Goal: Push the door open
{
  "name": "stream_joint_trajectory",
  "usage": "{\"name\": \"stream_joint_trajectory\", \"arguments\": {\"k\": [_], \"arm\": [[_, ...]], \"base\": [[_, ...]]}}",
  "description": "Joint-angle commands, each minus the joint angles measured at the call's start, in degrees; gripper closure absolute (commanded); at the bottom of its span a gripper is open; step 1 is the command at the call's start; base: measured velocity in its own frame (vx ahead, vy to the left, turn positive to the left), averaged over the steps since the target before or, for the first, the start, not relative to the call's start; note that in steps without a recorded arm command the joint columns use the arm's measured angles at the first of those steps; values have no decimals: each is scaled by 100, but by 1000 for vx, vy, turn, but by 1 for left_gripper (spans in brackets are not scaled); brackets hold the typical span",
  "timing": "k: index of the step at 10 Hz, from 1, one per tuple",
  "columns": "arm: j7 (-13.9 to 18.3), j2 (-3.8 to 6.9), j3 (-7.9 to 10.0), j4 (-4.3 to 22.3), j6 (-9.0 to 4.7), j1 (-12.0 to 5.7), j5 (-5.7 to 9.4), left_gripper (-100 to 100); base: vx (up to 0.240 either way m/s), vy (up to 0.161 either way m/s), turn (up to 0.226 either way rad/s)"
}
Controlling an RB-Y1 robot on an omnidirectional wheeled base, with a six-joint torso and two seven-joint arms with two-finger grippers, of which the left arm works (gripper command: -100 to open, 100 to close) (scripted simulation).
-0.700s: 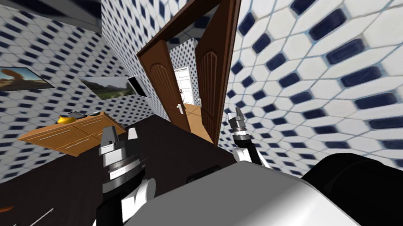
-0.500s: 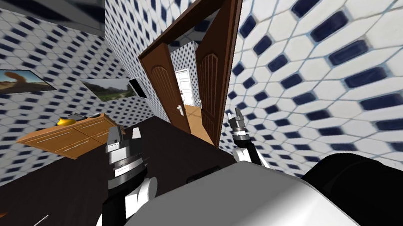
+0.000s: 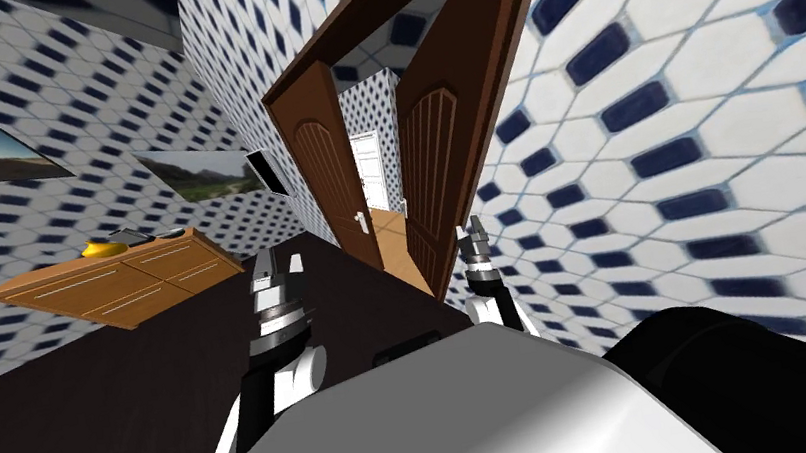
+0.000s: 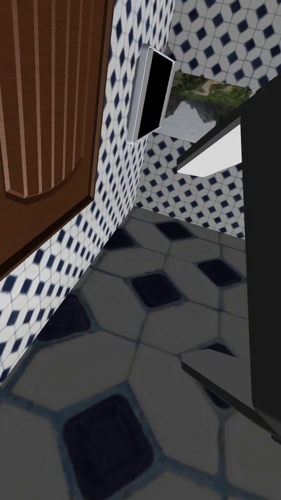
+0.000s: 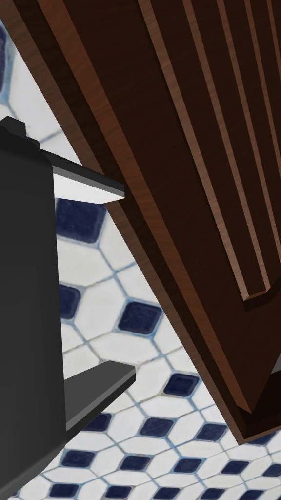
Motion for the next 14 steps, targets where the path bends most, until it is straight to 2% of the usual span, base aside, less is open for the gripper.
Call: {"name": "stream_joint_trajectory", "arguments": {"k": [1,5,11,13,14], "arm": [[29,33,-128,213,20,-110,-4,-100],[117,125,-471,763,97,-402,-3,-100],[217,202,-864,1393,186,-738,-1,-100],[279,235,-1106,1781,240,-945,-1,-100],[294,243,-1167,1879,254,-997,-1,-100]], "base": [[133,79,-19],[163,102,-24],[120,86,-19],[160,106,-31],[160,115,-26]]}}
